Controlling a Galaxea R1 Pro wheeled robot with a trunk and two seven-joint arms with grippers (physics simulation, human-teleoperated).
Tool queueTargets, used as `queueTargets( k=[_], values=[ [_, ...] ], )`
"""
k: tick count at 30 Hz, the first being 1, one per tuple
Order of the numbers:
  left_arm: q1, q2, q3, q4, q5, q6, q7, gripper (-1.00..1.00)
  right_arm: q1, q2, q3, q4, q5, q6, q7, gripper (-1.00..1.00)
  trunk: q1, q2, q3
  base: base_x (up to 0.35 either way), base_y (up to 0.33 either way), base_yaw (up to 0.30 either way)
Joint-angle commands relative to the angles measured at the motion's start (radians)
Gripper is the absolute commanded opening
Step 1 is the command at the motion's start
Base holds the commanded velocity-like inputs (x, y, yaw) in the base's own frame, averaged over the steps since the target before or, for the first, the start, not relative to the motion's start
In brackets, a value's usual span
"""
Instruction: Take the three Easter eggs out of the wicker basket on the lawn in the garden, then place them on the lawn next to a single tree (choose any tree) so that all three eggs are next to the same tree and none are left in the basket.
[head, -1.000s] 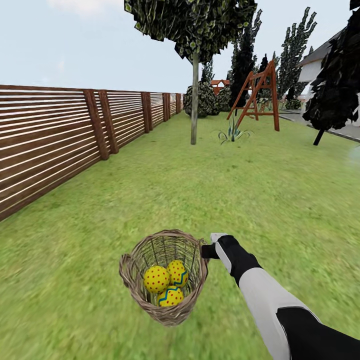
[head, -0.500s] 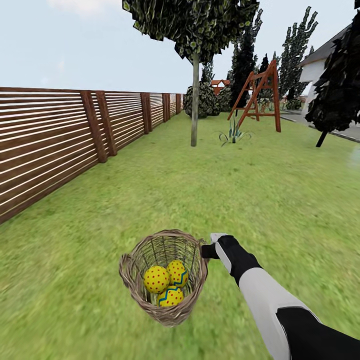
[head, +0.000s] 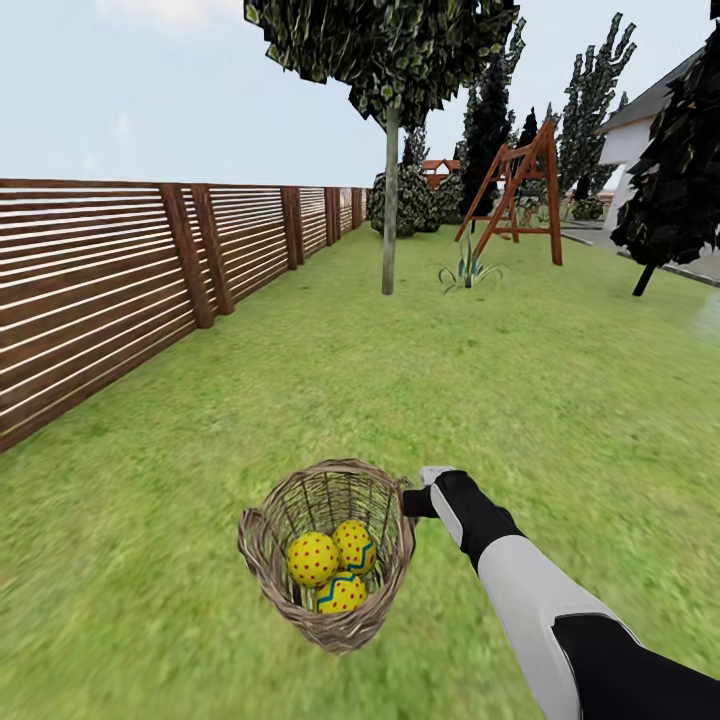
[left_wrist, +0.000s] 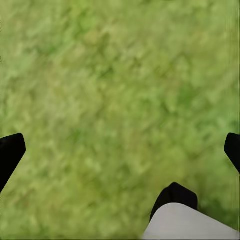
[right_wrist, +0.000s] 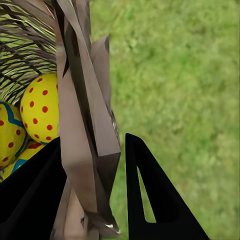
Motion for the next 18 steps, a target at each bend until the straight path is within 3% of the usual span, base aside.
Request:
queueTargets(
  k=[1, 18],
  values=[
    [-0.001, 0.000, -0.005, 0.001, 0.009, -0.003, 0.000, 1.00, -0.001, 0.000, -0.002, -0.002, -0.008, 0.005, -0.002, -1.00, -0.004, 0.007, 0.002, 0.000, 0.000, 0.000],
    [-0.001, -0.002, -0.006, 0.001, 0.009, -0.005, 0.000, 1.00, -0.001, 0.002, 0.000, -0.002, -0.008, 0.005, -0.001, -1.00, -0.069, 0.126, 0.056, 0.000, 0.000, 0.000]
  ],
)
